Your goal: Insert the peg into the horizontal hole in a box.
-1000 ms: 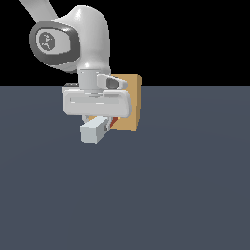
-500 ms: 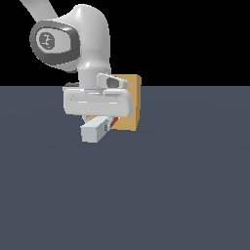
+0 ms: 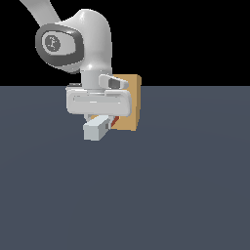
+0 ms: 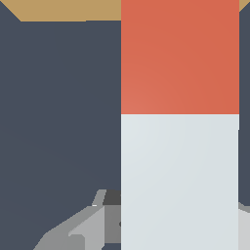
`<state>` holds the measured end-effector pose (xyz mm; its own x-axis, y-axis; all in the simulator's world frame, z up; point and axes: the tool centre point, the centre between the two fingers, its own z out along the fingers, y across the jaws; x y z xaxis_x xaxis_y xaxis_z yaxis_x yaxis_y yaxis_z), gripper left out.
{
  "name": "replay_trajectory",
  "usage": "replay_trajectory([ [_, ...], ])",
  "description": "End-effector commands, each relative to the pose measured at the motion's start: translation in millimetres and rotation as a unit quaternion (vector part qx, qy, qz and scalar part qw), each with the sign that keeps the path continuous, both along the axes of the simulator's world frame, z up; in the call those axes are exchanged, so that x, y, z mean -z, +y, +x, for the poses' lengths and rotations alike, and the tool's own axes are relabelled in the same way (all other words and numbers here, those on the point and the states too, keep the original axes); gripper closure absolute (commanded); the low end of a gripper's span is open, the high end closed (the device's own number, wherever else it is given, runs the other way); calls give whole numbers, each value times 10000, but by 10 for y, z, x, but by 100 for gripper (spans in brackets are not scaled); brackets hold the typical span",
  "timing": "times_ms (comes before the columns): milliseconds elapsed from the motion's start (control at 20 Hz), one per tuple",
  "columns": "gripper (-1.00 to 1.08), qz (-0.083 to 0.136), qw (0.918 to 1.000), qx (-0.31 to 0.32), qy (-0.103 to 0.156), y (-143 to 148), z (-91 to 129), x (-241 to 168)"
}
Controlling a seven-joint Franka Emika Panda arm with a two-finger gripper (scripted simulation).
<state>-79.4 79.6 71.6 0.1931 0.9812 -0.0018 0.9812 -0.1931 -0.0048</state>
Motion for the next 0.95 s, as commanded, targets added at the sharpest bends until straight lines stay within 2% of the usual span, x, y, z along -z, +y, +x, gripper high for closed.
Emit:
replay_trajectory([
  [0,108,6,10000,-8,-24,141,35,-21],
  [500,108,8,10000,-7,-37,904,184,-33],
  [900,108,9,10000,-8,-42,1097,239,-38],
])
